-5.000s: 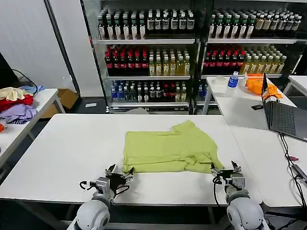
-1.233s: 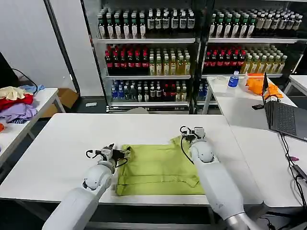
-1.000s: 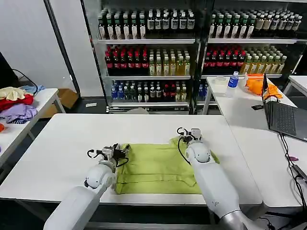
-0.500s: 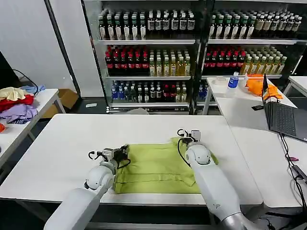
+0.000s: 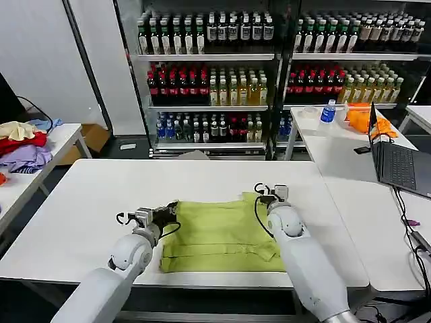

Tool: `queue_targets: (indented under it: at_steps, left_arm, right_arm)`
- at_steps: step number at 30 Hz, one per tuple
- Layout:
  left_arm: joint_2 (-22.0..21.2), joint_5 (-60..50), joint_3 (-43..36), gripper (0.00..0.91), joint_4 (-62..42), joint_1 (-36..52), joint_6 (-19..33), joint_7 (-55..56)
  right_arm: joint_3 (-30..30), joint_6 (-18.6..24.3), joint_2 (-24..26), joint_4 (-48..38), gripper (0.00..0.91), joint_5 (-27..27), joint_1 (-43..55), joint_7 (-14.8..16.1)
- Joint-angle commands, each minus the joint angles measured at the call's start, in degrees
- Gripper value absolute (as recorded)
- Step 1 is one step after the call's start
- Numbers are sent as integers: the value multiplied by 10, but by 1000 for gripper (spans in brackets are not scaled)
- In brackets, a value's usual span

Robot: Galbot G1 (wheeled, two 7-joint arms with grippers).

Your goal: Fold and organize the clothes.

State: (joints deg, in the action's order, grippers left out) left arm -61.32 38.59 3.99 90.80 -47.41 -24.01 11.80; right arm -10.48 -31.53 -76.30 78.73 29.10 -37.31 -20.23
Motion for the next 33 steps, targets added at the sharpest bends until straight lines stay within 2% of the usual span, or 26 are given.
queue_targets:
  at_steps: [1, 6, 16, 33]
  left_arm:
    - [37, 17, 19, 20, 102, -38, 4, 0]
    - [47, 17, 27, 20, 132, -72, 3, 2]
    - [75, -1, 45, 20, 177, -148, 6, -9]
    - [76, -69, 46, 20, 171, -207, 12, -29]
  right_arm:
    - [-20, 6, 46, 144, 0, 10, -58, 1]
    - [-41, 5, 65, 198, 0, 20, -92, 2]
    - [-101, 4, 98, 333, 0, 21, -247, 9]
    - [-158, -5, 86, 419, 0, -6, -387, 8]
